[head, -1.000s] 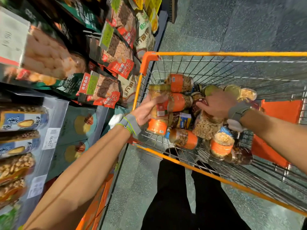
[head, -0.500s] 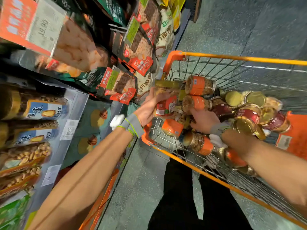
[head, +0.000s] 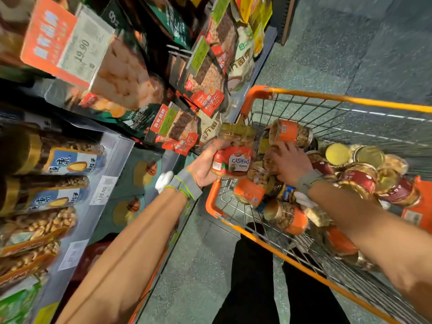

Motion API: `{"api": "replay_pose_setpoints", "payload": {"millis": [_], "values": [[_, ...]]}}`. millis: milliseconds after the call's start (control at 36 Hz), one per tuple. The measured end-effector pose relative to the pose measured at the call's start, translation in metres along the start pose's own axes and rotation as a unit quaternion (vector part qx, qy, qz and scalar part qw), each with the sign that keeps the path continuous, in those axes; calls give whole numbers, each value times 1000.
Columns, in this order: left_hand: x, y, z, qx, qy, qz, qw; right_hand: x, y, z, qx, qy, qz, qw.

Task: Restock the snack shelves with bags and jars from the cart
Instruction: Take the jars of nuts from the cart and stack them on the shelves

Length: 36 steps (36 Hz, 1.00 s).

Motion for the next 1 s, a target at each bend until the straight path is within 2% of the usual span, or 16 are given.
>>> {"api": "replay_pose_setpoints", "payload": {"millis": [167,278,361,444,500,556,611,722,778,806,917,1000], "values": [[-2,3,-2,9,-12,-8,1000,-17,-1,-26,0,-2,-17,1000],[-3,1,-3,1,-4,-36,999,-38,3,-66,95,46,-39,994],[-5,-1,-4,-15,2,-58,998,-62,24,-105,48,106,30,993],[-10,-3,-5,-17,8,-95,995,-89,48,-146,64,196,88,975],[-13,-1,-5,-13,5,-102,995,-98,49,-155,70,222,105,967],[-15,1,-5,-17,10,-108,994,-96,42,-150,75,212,111,968],[-14,5,-4,-19,19,-114,993,-85,25,-137,100,190,76,974],[-10,8,0,-15,23,-107,994,-52,-7,-107,207,187,-53,959],[-8,9,-1,-20,27,-106,994,-30,-27,-96,197,185,-146,952],[-6,10,-1,-23,28,-97,995,-20,-32,-92,183,179,-150,955],[-3,11,0,-20,12,-37,999,24,-16,-78,121,122,-16,985],[-1,5,1,-12,-4,-15,1000,36,-3,-65,110,124,-3,986]]}}
Point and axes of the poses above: each hand's wrist, its own x-axis towards the middle knuckle, its own y-axis out of the palm, z = x × y, the point moved 7 cm from there along x, towards the middle knuckle, and after that the axes turned 14 degrees about -x, right-handed, at the moved point
